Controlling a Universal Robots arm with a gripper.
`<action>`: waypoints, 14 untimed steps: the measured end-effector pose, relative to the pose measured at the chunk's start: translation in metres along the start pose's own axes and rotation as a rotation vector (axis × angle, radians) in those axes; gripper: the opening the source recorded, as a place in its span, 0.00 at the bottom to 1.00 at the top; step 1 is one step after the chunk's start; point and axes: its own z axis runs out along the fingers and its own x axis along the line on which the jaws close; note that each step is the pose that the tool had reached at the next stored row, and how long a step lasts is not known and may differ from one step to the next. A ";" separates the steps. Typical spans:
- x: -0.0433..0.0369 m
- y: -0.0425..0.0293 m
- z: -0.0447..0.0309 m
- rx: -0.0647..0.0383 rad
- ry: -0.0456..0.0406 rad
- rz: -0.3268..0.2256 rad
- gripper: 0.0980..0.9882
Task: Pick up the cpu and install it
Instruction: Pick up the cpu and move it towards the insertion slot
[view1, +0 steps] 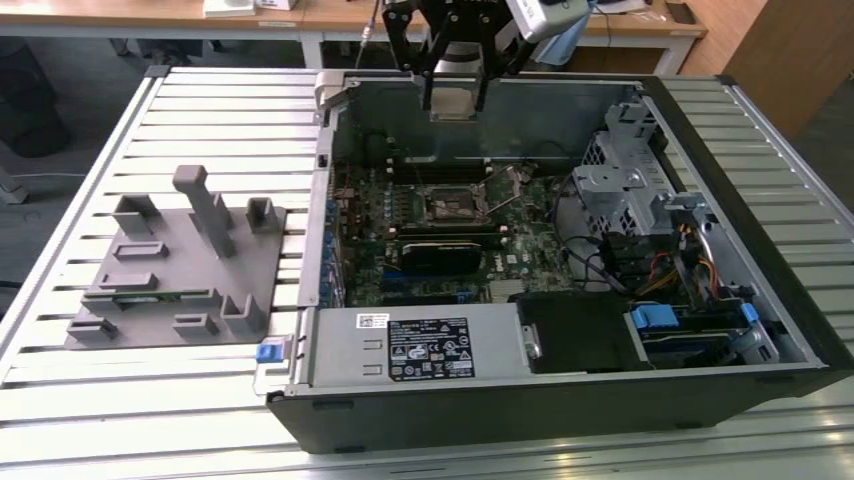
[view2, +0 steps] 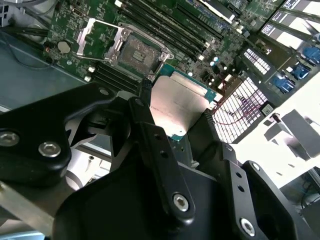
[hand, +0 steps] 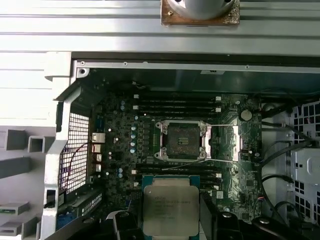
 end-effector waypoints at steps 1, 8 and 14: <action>0.0000 0.0000 0.0000 0.000 -0.0003 0.003 0.50; 0.0000 0.0000 0.0000 -0.001 -0.0039 0.041 0.50; 0.0000 0.0001 0.0001 -0.002 -0.0074 0.078 0.50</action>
